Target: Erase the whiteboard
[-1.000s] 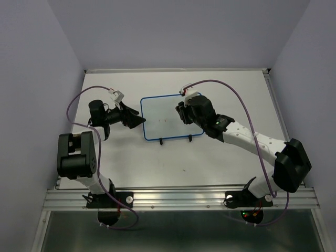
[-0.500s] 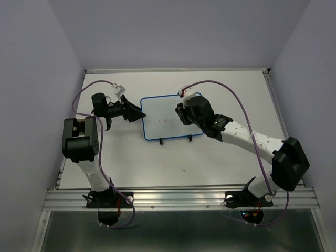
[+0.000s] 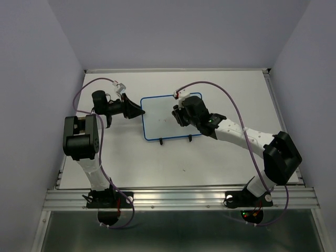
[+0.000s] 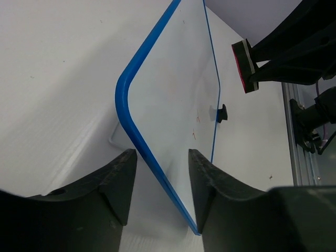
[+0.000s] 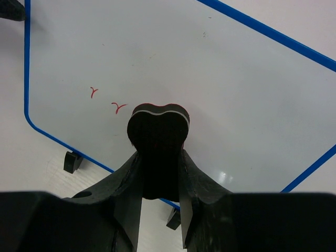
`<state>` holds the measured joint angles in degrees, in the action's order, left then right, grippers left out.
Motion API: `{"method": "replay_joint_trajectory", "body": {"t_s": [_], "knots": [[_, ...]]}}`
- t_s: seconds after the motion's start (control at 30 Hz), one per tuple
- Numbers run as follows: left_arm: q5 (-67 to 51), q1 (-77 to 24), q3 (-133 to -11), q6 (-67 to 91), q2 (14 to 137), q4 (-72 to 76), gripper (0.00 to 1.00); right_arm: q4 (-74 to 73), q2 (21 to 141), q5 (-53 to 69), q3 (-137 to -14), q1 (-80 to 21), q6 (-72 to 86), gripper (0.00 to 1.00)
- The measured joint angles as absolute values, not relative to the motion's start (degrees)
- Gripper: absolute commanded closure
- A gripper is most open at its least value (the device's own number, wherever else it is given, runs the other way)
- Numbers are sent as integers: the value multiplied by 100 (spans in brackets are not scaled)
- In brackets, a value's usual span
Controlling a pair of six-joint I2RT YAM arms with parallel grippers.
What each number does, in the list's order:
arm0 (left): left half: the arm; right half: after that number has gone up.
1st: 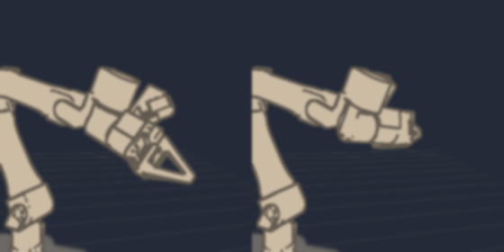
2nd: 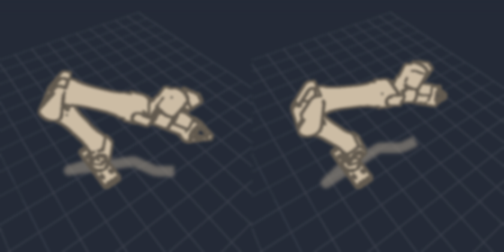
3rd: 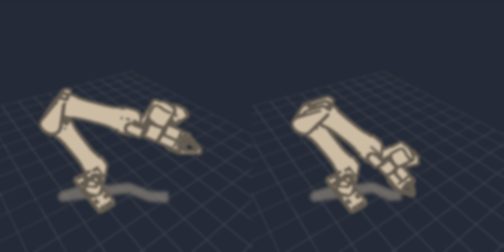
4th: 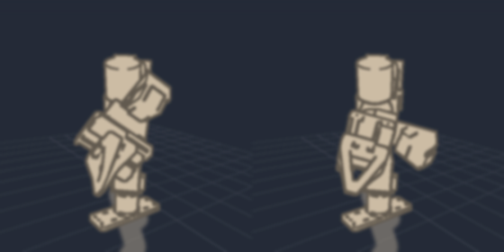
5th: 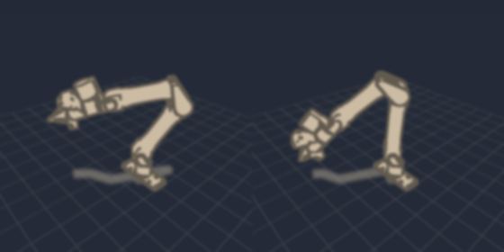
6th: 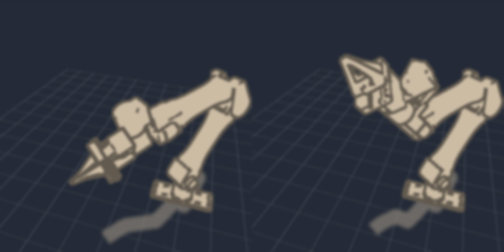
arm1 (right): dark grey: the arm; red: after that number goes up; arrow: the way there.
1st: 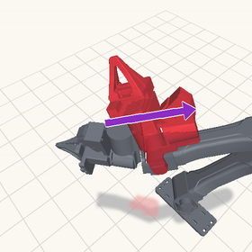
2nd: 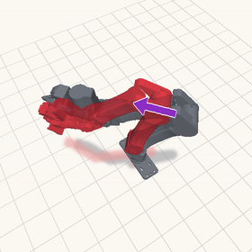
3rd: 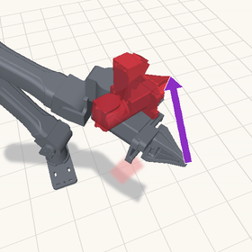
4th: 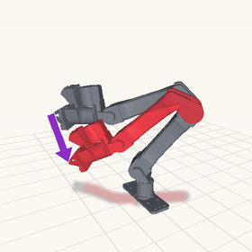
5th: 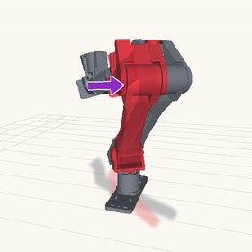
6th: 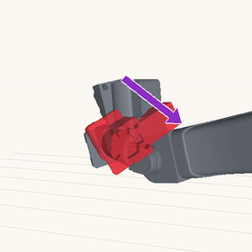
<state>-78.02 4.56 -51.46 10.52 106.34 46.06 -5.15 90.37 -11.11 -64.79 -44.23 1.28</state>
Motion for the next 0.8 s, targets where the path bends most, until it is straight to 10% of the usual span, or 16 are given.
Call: {"method": "replay_joint_trajectory", "body": {"t_s": [0.33,0.8], "knots": [[-7824,408,-5253,1223,10770,4619,83,-390,9085,-1074,-6482,-4423,-34,98],[-8012,386,-5310,1450,10785,4602,96,1260,9664,-679,-6045,-4438,-1205,98]]}}
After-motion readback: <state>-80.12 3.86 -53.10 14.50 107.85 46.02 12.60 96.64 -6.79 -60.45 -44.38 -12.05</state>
